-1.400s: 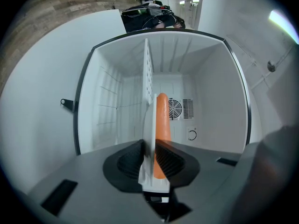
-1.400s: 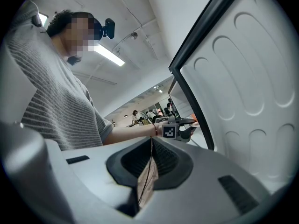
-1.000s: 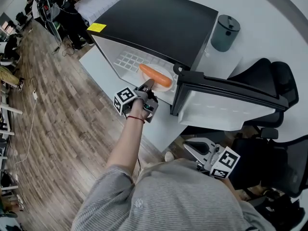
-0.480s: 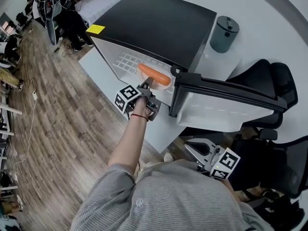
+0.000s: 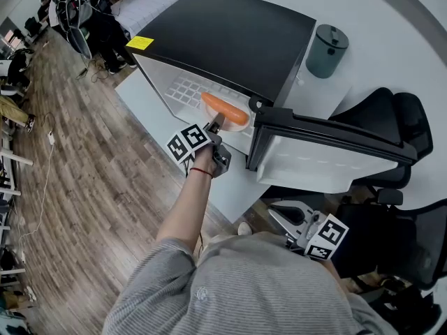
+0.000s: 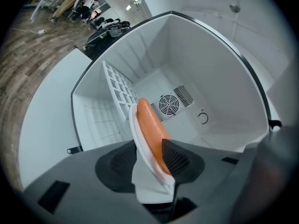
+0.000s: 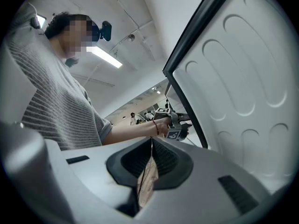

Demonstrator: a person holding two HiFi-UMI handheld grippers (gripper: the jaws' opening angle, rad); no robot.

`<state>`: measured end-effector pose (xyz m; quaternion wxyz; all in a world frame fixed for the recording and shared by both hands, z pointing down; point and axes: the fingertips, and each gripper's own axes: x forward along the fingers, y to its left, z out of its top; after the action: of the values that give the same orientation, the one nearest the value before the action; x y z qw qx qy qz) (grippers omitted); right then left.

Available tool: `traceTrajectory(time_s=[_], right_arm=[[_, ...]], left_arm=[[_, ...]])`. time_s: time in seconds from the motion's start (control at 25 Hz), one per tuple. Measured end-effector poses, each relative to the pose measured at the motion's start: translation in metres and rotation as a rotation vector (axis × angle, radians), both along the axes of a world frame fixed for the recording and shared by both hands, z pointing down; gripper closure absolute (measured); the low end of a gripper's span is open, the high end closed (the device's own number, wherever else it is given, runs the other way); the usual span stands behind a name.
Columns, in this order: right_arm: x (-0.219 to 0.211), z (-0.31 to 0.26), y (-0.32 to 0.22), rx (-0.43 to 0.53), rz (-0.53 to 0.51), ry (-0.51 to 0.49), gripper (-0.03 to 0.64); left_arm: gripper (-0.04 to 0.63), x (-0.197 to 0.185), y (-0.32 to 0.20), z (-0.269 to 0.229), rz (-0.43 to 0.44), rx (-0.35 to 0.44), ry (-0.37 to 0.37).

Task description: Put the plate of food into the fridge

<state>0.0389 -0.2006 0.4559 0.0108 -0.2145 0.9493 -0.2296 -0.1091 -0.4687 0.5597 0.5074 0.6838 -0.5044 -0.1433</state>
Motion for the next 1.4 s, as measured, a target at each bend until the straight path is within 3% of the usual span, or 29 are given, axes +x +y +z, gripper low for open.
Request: traceTrajectory(time_s=[0.24, 0.76, 1.2, 1.4], right_arm=[[-0.001, 0.0, -0.001, 0.0, -0.003, 0.002, 0.603], [-0.004, -0.001, 0.004, 0.004, -0.006, 0.006, 0.603], [-0.005, -0.003, 0.013, 0.011, -0.007, 0.002, 0.603], [-0.006, -0.004, 0.016, 0.015, -0.011, 0.001, 0.603]], left_arm=[[0.436, 0.001, 0.007, 0.001, 0.048, 0.028, -0.143], [0.436, -0.007, 0.012, -0.001, 0.073, 0.068, -0.304], [0.436, -0.015, 0.018, -0.009, 0.109, 0.155, -0.563], [0.436, -0.017, 0.024, -0.011, 0.111, 0.163, -0.597]])
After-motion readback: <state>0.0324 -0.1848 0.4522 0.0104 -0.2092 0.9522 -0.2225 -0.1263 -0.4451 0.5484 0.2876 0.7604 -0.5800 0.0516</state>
